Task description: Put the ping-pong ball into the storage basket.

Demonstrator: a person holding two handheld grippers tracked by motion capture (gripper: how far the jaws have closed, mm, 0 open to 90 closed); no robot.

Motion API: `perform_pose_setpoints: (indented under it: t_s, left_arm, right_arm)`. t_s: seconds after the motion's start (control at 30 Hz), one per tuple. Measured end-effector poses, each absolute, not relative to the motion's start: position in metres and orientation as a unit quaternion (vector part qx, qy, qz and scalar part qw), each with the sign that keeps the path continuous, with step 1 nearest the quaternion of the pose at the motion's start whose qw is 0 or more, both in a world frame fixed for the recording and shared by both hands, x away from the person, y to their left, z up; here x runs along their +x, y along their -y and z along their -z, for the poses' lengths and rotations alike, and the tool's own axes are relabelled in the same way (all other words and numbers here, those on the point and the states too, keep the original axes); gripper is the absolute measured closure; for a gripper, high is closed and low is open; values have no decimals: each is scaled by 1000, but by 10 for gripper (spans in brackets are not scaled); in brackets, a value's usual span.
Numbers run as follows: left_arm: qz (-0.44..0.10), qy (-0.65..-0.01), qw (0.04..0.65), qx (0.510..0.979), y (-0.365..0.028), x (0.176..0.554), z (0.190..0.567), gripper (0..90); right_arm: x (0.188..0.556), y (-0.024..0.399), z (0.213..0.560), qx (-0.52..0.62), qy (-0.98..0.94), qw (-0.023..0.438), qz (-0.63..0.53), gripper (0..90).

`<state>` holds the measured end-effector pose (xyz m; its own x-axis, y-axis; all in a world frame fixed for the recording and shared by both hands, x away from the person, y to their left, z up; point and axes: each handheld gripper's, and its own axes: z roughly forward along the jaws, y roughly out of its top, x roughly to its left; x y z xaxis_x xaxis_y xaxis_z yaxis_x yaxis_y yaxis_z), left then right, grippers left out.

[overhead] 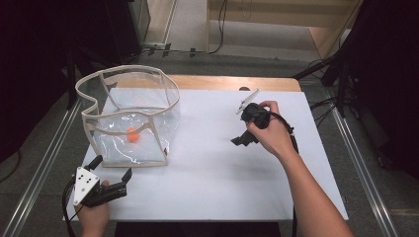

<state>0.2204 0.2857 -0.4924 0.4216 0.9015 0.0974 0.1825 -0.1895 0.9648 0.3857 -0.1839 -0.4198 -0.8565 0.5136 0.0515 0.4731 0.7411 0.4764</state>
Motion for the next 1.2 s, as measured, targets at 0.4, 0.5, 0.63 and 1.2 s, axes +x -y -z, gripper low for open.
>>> perform_pose_setpoints:
  t_s: [0.4,0.5,0.63,1.2]
  left_arm:
    - [-362,-398,497,681,-286,220,492,0]
    - [-362,-398,497,681,-286,220,492,0]
    - [-362,-398,497,681,-285,220,493,0]
    - [-364,-396,494,683,-284,220,493,0]
  right_arm:
    - [370,212,435,289,-912,50,-287,0]
    - [364,219,439,297,-906,48,-299,0]
    - [356,226,444,303,-900,51,-310,0]
    - [329,256,467,333,-868,62,-363,0]
